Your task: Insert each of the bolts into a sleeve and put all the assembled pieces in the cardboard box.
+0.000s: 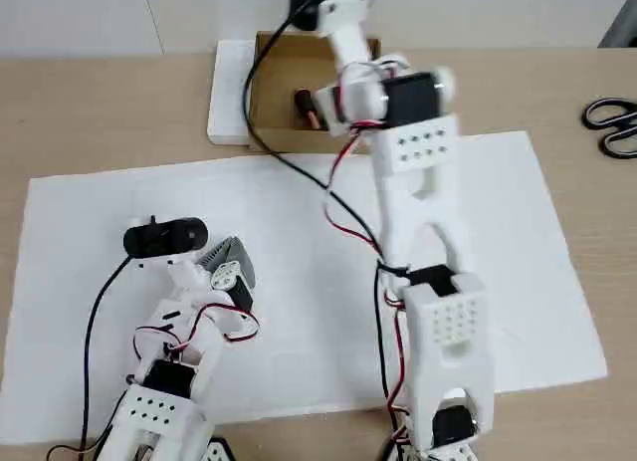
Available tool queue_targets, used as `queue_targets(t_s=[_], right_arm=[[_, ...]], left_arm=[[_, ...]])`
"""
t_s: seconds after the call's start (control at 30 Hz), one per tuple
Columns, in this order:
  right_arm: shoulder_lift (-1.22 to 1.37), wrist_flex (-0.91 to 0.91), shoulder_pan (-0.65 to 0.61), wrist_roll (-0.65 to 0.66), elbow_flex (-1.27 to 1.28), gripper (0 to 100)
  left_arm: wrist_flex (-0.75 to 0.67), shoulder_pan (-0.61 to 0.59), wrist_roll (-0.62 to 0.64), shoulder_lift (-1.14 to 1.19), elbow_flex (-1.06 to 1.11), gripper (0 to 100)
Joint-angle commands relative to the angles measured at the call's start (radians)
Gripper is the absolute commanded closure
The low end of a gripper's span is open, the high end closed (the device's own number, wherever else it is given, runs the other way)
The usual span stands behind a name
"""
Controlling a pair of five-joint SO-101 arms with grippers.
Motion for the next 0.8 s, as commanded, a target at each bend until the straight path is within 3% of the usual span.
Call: queue_targets(t_s=[0.0, 0.23, 0.47, 0.67, 0.77], right_arm=[[-0.259, 0.028, -0.01, -0.04, 0.117, 70.0], [-0.908, 0.01, -0.012, -0.15, 0.994, 70.0], [-1.526, -0.162, -0.005, -0.155, 1.706, 70.0], [-2.023, -0.394, -0.002, -0.155, 2.355, 70.0], [-2.27, -0.463, -0.004, -0.149, 2.476, 70.1]], left_arm=[[0.035, -0.005, -0.049, -0.021, -0.018, 99], [0.183, -0.017, -0.086, -0.023, -0.07, 99], [0.327, -0.196, -0.091, -0.14, -0.071, 99], [0.678, -0.315, -0.164, -0.542, -0.064, 99], [0.807, -0.368, -0.195, -0.64, -0.068, 99]])
